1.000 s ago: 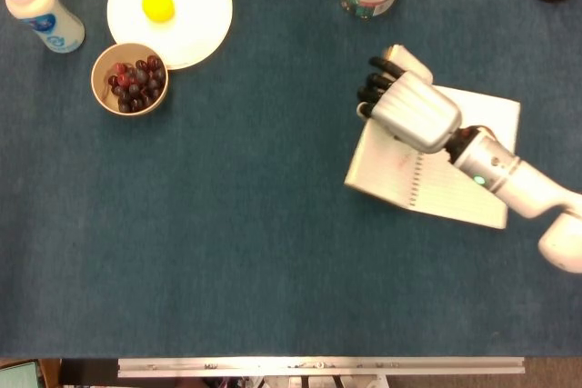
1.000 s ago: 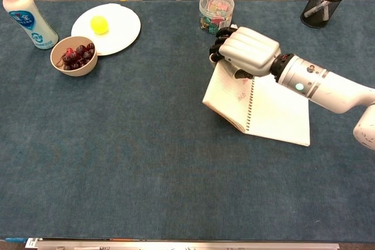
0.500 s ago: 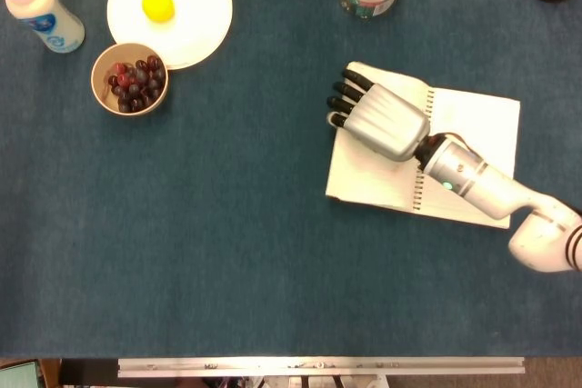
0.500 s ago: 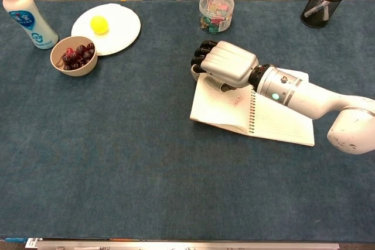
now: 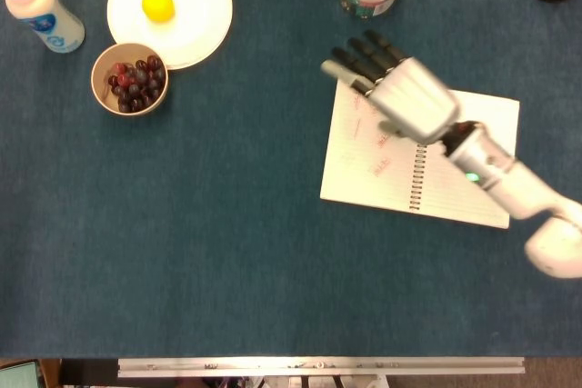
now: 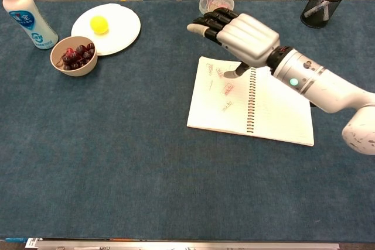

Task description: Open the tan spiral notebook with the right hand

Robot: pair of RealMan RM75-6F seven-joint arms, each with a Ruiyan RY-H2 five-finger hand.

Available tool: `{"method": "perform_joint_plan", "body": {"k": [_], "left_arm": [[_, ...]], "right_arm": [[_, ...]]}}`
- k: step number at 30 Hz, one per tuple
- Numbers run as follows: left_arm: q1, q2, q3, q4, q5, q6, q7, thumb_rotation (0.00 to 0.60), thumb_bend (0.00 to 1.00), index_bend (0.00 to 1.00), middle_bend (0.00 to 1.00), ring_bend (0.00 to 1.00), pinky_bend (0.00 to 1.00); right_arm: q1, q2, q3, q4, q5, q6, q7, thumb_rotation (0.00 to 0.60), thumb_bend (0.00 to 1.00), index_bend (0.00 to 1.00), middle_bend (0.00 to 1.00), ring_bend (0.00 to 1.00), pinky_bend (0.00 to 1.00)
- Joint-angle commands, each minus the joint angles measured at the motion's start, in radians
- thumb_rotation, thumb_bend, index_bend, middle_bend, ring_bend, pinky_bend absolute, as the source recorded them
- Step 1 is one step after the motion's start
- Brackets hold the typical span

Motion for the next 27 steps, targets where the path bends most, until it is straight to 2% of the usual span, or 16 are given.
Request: {"method": "perform_joint_plan", "body": {"k": [1, 5, 10, 15, 19, 27], "left_arm": [[-0.004, -0.006, -0.004, 0.009, -0.003, -0.004, 0.001, 0.600, 0.41, 0.15, 0.09, 0.09, 0.14], [-0.013, -0.021, -0.010, 0.030, -0.003, -0.009, 0.012, 0.600, 0.41, 0.15, 0.09, 0.09, 0.14], [-0.025, -0.043, -0.019, 0.049, -0.003, -0.013, 0.039, 0.600, 0.41, 0.15, 0.09, 0.09, 0.14], [-0.038, -0.053, -0.022, 0.059, 0.004, -0.023, 0.046, 0.600, 0.41, 0.15, 0.09, 0.09, 0.14], [-0.047, -0.059, -0.022, 0.060, 0.018, -0.027, 0.045, 0.600, 0.41, 0.15, 0.09, 0.09, 0.14], [-0.057, -0.069, -0.019, 0.056, 0.033, -0.026, 0.047, 0.600, 0.41, 0.15, 0.09, 0.09, 0.14]], "right_arm": [[-0.085, 0.123, 0.012, -0.129, 0.058, 0.063, -0.065, 0.600, 0.16, 0.19, 0.22, 0.07, 0.10], [-0.175, 0.232, 0.008, -0.235, 0.117, 0.117, -0.105, 0.600, 0.20, 0.36, 0.32, 0.18, 0.22], [-0.288, 0.351, -0.003, -0.360, 0.172, 0.207, -0.146, 0.600, 0.20, 0.47, 0.40, 0.27, 0.31], [-0.406, 0.466, -0.027, -0.462, 0.223, 0.290, -0.175, 0.600, 0.26, 0.51, 0.42, 0.30, 0.35], [-0.479, 0.544, -0.058, -0.520, 0.238, 0.326, -0.174, 0.600, 0.26, 0.51, 0.42, 0.31, 0.37], [-0.576, 0.593, -0.081, -0.568, 0.234, 0.391, -0.183, 0.600, 0.27, 0.51, 0.42, 0.31, 0.37]]}}
